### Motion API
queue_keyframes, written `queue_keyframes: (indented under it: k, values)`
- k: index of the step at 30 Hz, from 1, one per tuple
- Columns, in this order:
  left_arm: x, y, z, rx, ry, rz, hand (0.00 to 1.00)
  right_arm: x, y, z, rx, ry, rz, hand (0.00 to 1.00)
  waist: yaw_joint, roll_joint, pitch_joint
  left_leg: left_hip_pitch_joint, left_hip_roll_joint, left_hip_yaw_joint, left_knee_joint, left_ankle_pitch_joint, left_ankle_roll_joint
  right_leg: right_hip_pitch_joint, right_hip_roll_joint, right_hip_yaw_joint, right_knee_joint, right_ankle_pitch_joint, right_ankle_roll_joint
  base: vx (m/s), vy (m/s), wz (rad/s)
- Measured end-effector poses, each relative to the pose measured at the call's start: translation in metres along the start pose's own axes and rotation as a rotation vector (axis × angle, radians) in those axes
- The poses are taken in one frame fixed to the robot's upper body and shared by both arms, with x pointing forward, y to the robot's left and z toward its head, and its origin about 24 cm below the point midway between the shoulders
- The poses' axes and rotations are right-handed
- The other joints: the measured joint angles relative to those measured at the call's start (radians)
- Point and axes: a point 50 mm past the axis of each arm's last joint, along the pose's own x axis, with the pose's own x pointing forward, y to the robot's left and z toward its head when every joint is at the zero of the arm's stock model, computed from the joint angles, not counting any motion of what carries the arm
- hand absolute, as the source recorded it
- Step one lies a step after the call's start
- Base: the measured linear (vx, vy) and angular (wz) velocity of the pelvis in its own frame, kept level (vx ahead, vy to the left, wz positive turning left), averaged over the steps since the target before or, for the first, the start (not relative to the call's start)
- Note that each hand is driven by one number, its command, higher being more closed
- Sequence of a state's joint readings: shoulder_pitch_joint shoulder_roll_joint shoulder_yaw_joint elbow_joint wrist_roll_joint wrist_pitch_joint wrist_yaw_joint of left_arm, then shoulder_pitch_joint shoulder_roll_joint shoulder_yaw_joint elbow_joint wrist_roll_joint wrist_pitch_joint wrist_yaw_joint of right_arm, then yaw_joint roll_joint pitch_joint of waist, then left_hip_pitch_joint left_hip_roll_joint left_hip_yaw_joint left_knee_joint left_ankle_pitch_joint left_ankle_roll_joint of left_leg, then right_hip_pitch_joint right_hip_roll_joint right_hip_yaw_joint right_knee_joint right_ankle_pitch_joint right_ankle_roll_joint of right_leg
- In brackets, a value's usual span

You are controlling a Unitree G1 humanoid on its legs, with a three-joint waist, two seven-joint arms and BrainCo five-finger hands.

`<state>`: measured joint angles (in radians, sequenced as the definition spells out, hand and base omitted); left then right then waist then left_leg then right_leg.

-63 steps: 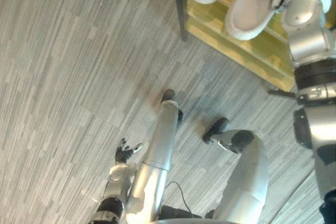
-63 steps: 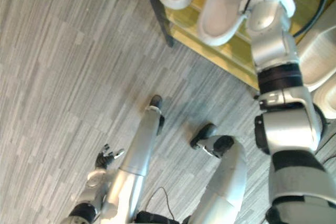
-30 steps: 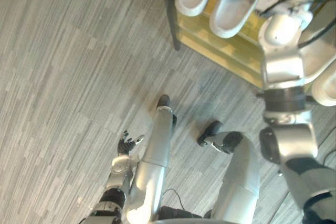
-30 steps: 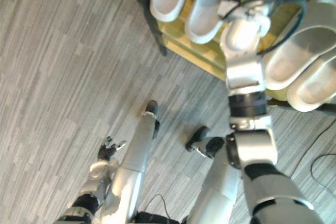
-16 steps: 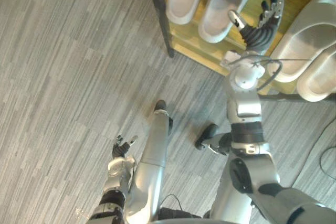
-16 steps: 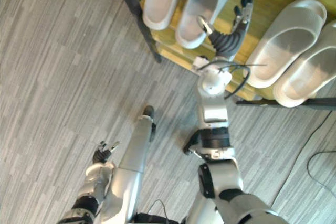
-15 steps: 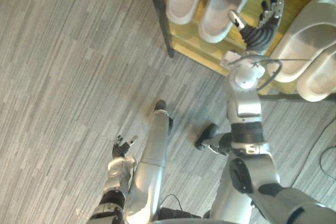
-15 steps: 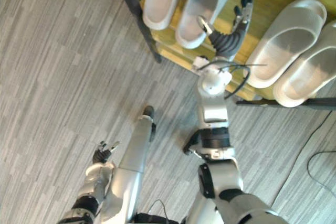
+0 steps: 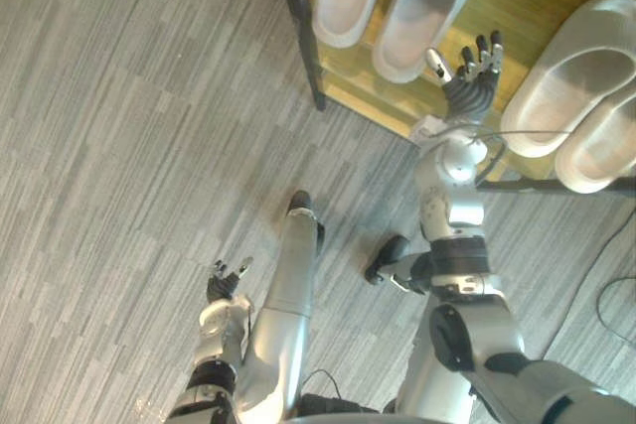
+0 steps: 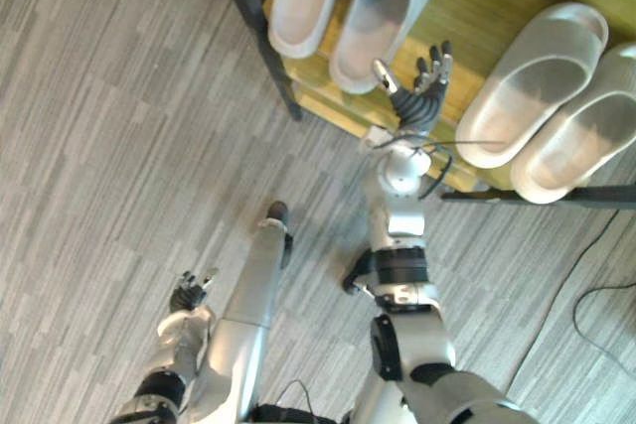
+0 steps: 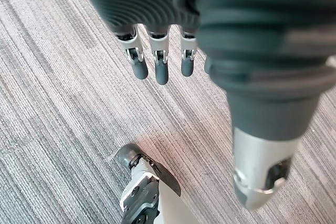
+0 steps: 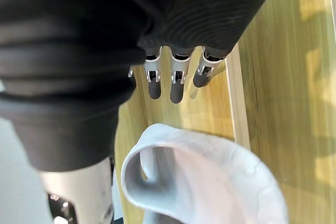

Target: Organize the slippers on the shoe rack

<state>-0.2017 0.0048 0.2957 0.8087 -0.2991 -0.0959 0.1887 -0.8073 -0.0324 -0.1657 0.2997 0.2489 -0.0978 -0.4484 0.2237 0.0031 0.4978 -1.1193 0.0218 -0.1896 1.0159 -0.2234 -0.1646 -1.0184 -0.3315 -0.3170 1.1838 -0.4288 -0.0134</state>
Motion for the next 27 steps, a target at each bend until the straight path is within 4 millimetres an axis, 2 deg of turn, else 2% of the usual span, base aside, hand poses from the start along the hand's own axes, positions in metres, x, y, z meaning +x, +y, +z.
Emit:
queue_keyframes:
  k: [5,9,27]
  values:
    - [0.0,0.0,-0.002,-0.011,0.009,-0.014,0.0,0.007,0.016,0.014,0.05,-0.034,0.065,0.0,0.008,-0.004,-0.003,-0.024,-0.001,-0.008,0.003,0.0,0.0,-0.019,-0.001,-0.008,0.004,-0.001,-0.002,0.0,0.004,0.01]
    - [0.0,0.0,-0.002,-0.016,0.009,-0.015,0.0,0.013,0.026,0.017,0.049,-0.037,0.102,0.0,0.011,-0.004,-0.003,-0.035,-0.013,-0.012,0.009,0.001,-0.001,-0.029,-0.013,-0.009,0.019,-0.008,-0.005,-0.01,0.029,0.08]
    - [0.0,-0.003,-0.001,-0.014,0.008,-0.022,0.0,0.023,0.017,0.021,0.039,-0.036,0.084,0.0,0.03,0.0,-0.005,-0.048,-0.002,-0.015,0.017,0.0,-0.002,-0.038,-0.015,-0.021,0.035,-0.017,-0.016,-0.02,0.034,0.01]
